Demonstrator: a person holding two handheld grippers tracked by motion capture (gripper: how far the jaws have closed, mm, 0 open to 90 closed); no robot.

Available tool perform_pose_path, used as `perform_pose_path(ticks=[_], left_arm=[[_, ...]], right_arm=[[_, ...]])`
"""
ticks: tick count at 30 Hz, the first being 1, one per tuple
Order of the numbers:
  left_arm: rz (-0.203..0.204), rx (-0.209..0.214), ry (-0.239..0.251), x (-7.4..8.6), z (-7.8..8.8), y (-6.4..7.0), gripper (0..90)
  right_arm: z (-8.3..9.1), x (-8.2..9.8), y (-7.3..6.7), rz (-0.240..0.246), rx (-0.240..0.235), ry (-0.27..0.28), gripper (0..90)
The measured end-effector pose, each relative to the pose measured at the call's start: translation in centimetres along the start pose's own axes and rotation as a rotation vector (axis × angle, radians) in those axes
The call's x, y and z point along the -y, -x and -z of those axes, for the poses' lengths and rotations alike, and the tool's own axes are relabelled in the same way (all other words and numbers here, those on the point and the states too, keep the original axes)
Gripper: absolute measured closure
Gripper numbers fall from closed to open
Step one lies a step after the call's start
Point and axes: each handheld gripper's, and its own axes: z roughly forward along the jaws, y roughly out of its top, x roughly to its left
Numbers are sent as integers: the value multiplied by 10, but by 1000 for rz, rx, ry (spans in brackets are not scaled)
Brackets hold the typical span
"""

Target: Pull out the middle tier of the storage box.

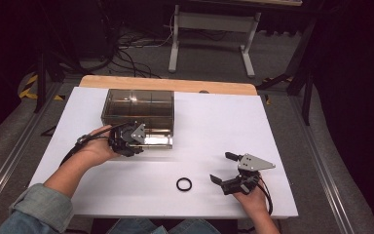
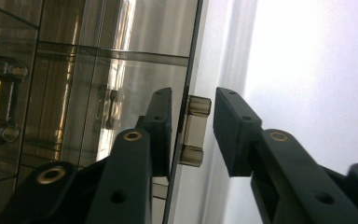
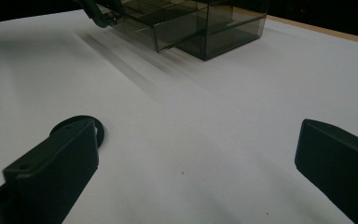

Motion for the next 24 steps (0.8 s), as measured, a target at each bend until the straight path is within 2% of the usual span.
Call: perform_pose_path(ticks=[4, 10, 13, 24], left_arm=[[22, 12, 33, -1, 4, 0, 602], [78, 49, 87, -2, 9, -2, 474], [101, 64, 121, -5, 12, 0, 439], [129, 106, 235, -16, 23, 9, 314]], right_arm=[[0, 0, 0, 0, -2, 2, 0], [0, 0, 0, 0, -3, 2, 0], [0, 0, 0, 0, -2, 3, 0], [0, 0, 0, -2, 0, 0, 0]])
